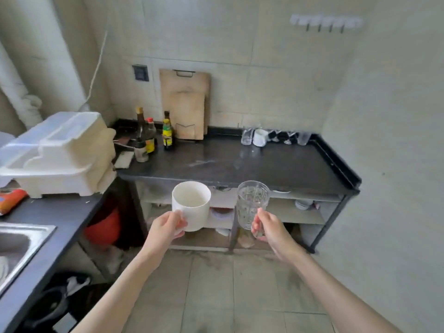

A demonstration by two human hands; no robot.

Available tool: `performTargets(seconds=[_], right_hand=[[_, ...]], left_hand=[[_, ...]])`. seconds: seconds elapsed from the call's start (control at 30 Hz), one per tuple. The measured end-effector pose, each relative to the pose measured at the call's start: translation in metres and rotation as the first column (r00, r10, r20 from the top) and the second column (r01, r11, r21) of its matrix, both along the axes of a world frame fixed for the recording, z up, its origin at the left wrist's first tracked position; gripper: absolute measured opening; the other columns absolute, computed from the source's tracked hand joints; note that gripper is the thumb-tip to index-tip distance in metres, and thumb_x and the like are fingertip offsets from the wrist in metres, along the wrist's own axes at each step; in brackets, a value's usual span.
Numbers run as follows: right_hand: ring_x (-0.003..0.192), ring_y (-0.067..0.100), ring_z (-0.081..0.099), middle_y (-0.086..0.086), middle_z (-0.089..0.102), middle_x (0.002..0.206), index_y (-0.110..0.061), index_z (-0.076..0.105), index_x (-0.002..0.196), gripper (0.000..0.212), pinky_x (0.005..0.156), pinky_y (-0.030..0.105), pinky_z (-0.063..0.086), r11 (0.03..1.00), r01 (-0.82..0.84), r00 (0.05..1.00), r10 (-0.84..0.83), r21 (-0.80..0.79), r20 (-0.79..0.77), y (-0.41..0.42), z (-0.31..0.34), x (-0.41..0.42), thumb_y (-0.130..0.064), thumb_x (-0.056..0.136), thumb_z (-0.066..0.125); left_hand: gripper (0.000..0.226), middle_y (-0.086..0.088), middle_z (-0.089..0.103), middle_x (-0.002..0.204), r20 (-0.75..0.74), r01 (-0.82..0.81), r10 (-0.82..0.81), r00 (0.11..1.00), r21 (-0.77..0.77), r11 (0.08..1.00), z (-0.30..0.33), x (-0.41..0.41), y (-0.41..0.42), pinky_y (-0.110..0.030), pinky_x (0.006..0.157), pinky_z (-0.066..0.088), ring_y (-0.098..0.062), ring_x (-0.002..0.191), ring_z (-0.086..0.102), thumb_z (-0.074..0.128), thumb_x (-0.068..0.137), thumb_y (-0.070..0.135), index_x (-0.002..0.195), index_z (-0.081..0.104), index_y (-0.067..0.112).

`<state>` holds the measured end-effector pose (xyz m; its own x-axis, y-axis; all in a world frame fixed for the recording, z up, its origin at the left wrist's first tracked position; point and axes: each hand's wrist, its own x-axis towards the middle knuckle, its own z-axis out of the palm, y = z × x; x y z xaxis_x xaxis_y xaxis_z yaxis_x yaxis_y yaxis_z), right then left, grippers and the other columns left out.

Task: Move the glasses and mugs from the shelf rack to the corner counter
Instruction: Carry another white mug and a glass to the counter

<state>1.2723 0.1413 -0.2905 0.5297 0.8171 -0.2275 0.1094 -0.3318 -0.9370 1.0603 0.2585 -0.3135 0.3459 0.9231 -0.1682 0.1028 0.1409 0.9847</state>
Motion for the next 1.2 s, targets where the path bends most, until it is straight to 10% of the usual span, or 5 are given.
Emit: performTargets(seconds=[0.57,1.03,1.2], right_hand=[[0.09,0.018,0.058,0.003,0.063,0.084,-0.013,0.054,0.073,0.033,0.093,0.041,0.043,0.923,0.385,0.918,-0.384,-0.015,-0.094,0.163,-0.001,0.285,-0.027,0.096,0.035],[0.103,0.043,0.052,0.028,0.055,0.104,-0.012,0.044,0.066,0.023,0.105,0.052,0.037,0.947,0.284,0.936,-0.308,-0.15,-0.173,0.295,-0.065,0.532,-0.02,0.088,0.041],[0.1,0.019,0.051,0.005,0.056,0.102,-0.015,0.051,0.065,0.031,0.106,0.043,0.037,0.954,0.229,0.948,-0.264,-0.195,-0.18,0.337,-0.094,0.616,-0.022,0.092,0.04]], left_hand=[[0.029,-0.007,0.062,0.094,-0.065,0.325,-0.328,0.943,-0.056,0.944,-0.001,0.33,0.209,-0.027,0.078,0.051,-0.02,0.094,0.058,0.041,0.095,0.02,0.079,0.057,0.002],[0.029,0.001,0.064,0.089,-0.132,0.252,-0.284,0.95,-0.216,0.943,-0.068,0.565,0.318,-0.036,0.091,0.047,-0.015,0.095,0.059,0.045,0.091,0.021,0.072,0.063,0.009],[0.031,0.002,0.063,0.091,-0.225,0.206,-0.261,0.939,-0.243,0.948,-0.087,0.637,0.336,-0.031,0.087,0.032,-0.013,0.093,0.052,0.045,0.093,0.027,0.078,0.068,0.013]])
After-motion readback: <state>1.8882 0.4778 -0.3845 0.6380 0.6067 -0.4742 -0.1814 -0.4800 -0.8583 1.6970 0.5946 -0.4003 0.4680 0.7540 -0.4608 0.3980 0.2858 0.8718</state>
